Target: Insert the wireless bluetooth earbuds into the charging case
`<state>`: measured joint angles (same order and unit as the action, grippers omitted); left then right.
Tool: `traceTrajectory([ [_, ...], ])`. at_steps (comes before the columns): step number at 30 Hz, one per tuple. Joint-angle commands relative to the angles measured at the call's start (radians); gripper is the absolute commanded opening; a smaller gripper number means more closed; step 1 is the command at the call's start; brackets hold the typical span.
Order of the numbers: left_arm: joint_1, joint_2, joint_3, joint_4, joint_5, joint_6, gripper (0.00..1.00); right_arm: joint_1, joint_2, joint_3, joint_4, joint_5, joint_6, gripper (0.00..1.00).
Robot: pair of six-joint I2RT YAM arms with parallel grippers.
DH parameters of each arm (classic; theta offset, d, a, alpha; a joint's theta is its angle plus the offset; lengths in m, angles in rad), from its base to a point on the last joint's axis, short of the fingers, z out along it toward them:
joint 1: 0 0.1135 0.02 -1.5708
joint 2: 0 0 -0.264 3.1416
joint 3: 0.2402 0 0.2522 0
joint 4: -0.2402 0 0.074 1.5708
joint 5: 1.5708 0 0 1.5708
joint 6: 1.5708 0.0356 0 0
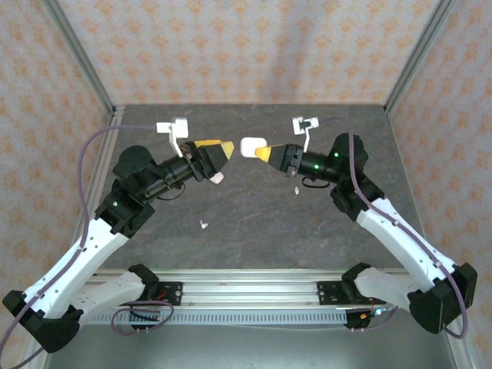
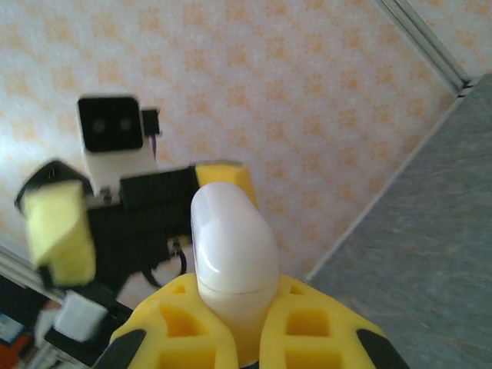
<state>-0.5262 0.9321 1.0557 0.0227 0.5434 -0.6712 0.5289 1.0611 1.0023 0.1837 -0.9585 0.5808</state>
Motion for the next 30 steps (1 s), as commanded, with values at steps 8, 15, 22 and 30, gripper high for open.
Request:
traceTrajectory([
  [8,0.012,0.006,-0.099,0.236,0.311,0.238,0.85,-0.004,0.014,0.057,-0.109,-0.076,-0.289,0.02],
  [15,-0.060,0.044,-0.108,0.243,0.347,0.228,0.63,-0.004,0.011,0.029,0.024,-0.069,-0.266,0.02],
  [22,-0.057,0.062,-0.097,0.196,0.262,0.219,0.59,-0.004,-0.001,0.009,0.073,-0.051,-0.227,0.02],
  [30,-0.022,0.019,-0.118,0.148,0.196,0.214,0.75,-0.004,-0.030,0.006,0.020,-0.020,-0.255,0.01],
])
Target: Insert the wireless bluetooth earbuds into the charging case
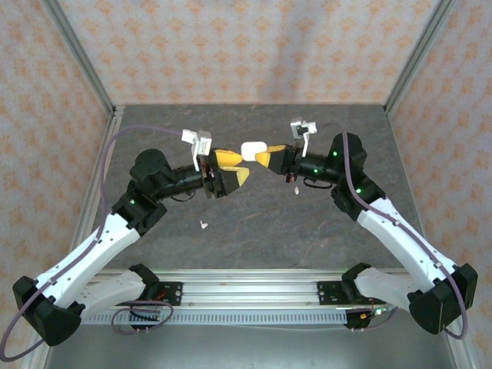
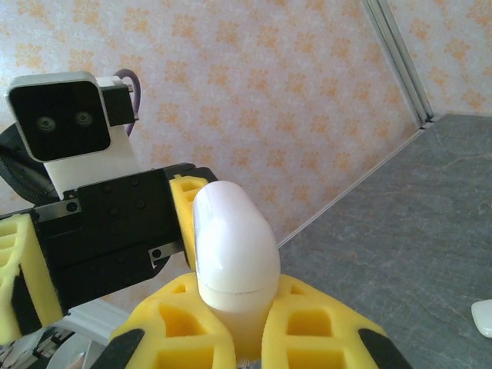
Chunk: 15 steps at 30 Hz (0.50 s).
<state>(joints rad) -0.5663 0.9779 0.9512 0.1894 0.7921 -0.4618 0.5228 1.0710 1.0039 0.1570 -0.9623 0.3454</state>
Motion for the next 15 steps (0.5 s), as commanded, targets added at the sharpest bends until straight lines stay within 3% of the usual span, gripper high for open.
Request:
traceTrajectory([
  [1,0.018,-0.027,-0.018,-0.016,-0.056,-0.001,0.76,0.002,-0.042,0.004,0.050,-0.016,-0.016,0.01],
  [10,0.019,0.033,0.001,0.088,-0.005,-0.067,0.73,0.003,-0.027,-0.004,0.127,-0.047,0.056,0.02],
  [15,0.019,0.075,0.030,0.117,0.023,-0.066,0.63,0.004,-0.018,-0.008,0.146,-0.051,0.071,0.02],
])
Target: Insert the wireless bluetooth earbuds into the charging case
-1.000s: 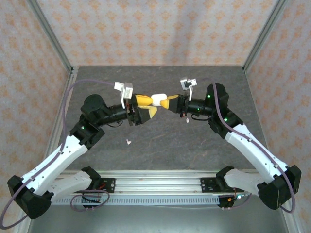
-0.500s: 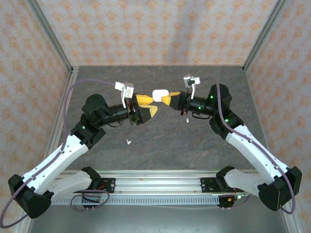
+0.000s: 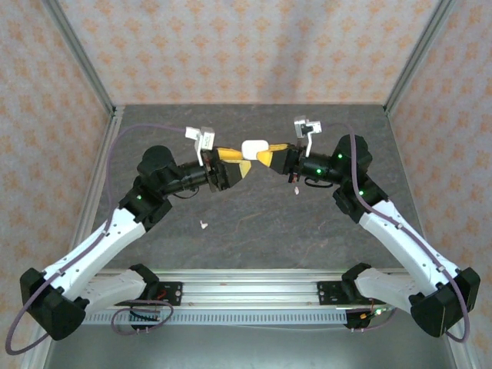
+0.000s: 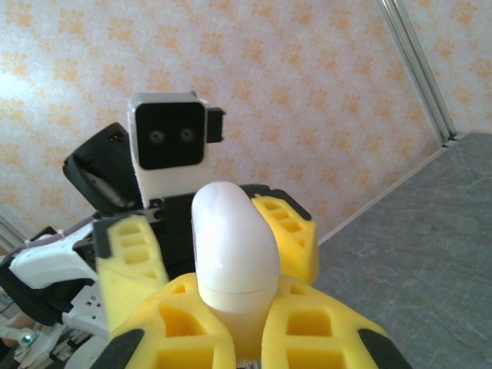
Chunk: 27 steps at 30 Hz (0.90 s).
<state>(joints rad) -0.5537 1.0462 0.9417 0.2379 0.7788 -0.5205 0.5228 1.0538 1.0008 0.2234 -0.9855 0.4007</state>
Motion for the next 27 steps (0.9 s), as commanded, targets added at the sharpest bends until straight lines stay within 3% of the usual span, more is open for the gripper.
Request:
traceTrajectory([
  [1,0.006,0.013,0.041,0.078,0.038,-0.009,0.61,0.005,-0.002,-0.005,0.081,-0.029,0.016,0.02],
  [5,0.005,0.032,0.044,0.125,0.040,-0.055,0.53,0.007,-0.002,-0.011,0.076,-0.034,0.013,0.03],
  [13,0.006,0.048,0.046,0.176,0.029,-0.091,0.57,0.008,-0.006,-0.024,0.059,-0.043,0.007,0.03],
  [18,0.004,0.057,0.051,0.169,0.046,-0.090,0.50,0.006,-0.005,-0.018,0.063,-0.038,0.004,0.03],
  [27,-0.012,0.038,0.055,0.103,0.047,-0.031,0.17,0.008,-0.006,-0.016,0.067,-0.035,0.010,0.05],
])
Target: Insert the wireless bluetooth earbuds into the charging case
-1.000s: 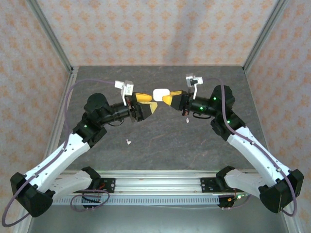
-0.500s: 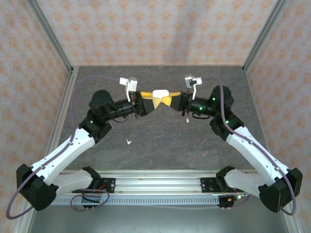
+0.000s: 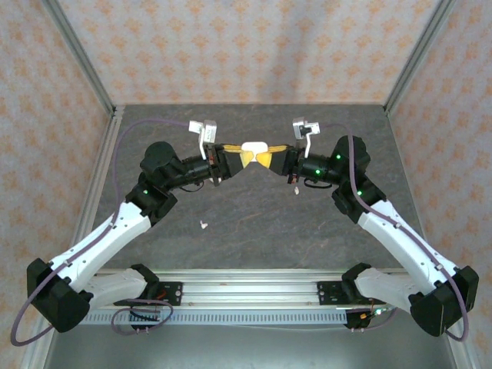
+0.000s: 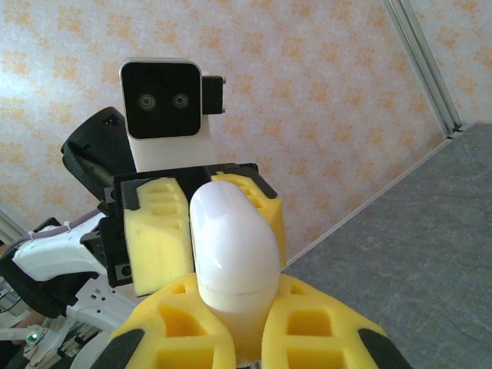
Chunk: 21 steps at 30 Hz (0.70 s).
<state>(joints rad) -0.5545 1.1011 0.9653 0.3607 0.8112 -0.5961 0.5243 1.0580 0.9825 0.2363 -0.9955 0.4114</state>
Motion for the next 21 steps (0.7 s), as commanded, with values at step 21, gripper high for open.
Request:
traceTrajectory([
  [21,-0.051,-0.147,0.036,-0.351,-0.002,0.522,0.00,0.002,0.048,0.127,-0.243,0.069,-0.111,0.45],
])
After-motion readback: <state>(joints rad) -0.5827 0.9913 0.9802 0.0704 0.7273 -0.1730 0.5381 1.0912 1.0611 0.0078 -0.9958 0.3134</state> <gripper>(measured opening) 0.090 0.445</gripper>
